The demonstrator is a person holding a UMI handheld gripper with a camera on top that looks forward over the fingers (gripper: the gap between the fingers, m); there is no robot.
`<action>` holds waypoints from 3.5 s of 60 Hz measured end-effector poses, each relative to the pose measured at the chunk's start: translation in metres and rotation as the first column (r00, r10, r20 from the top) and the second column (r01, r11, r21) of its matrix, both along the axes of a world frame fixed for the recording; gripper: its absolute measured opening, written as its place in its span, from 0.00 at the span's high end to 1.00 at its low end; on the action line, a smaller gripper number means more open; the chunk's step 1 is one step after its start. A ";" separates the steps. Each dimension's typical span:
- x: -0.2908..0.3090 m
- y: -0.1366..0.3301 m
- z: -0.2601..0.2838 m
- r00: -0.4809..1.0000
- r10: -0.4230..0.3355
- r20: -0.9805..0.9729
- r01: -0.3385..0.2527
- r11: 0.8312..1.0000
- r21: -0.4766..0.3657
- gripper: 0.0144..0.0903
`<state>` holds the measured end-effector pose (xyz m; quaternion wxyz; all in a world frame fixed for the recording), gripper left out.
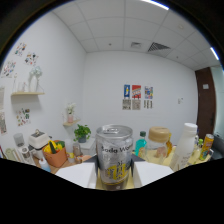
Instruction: Make me a cup of Mojito.
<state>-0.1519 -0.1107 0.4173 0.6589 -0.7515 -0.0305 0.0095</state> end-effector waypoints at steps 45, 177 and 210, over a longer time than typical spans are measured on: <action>0.098 -0.120 -0.206 0.991 -0.035 -0.133 0.018 0.992 -0.126 0.53; 0.076 -0.068 -0.329 0.995 0.009 -0.102 -0.031 0.975 -0.221 0.53; 0.063 -0.094 -0.344 0.999 0.030 -0.040 -0.039 0.967 -0.253 0.37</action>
